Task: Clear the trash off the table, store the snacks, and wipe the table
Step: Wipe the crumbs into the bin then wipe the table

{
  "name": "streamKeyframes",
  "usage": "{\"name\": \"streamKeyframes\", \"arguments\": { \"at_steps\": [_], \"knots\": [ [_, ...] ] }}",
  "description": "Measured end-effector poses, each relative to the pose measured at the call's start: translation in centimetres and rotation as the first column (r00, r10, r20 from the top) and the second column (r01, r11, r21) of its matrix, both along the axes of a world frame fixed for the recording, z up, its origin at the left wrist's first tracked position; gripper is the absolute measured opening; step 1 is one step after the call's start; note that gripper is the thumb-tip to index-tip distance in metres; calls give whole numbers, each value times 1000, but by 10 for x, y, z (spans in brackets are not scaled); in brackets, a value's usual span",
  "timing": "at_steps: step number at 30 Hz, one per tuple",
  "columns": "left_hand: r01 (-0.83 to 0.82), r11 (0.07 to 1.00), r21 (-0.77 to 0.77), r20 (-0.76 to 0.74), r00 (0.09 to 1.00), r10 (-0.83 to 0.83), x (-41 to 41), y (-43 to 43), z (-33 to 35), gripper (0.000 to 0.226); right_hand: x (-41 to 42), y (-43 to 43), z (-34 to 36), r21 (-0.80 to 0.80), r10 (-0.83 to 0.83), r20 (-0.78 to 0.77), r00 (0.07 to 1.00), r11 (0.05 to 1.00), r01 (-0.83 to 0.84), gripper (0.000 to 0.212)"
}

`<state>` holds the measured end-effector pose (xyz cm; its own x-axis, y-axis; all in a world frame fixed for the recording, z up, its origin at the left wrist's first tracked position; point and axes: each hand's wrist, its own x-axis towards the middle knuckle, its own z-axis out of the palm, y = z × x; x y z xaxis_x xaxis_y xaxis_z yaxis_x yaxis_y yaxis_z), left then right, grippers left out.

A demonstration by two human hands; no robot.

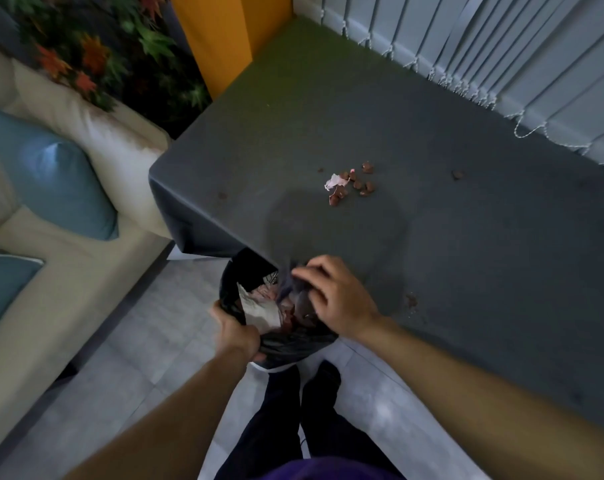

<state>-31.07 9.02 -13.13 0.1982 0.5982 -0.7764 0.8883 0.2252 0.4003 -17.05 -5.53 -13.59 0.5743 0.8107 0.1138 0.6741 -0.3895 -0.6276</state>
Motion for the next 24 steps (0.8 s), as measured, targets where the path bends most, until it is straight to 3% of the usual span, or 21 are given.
{"name": "streamKeyframes", "arguments": {
  "at_steps": [4, 11, 15, 19, 21, 24],
  "knots": [
    [-22, 999, -44, -4, 1000, 22, 1, -1, -1, 64, 43, 0, 1, -105, -354, 28, 935, 929, 355, 37],
    [-67, 997, -37, 24, 997, 68, 9, 6, -4, 67, 16, -4, 0, -76, -24, -93, 995, 997, 17, 35],
    [-43, 999, 21, 1, 999, 43, 11, 18, -9, 68, 57, -1, 8, 49, -304, -45, 952, 951, 306, 33],
    [-54, 998, 36, 6, 999, 54, 14, 31, -12, 67, 130, 1, 17, 100, -647, 22, 762, 760, 642, 34],
    [-64, 998, 24, 7, 998, 64, 15, 37, -14, 66, 158, 5, 20, 72, -677, 45, 735, 736, 673, 37],
    [-58, 998, 25, -13, 998, 59, 16, 45, -17, 67, 176, 21, 16, -25, -552, 98, 828, 830, 557, 42]
  ]
}}
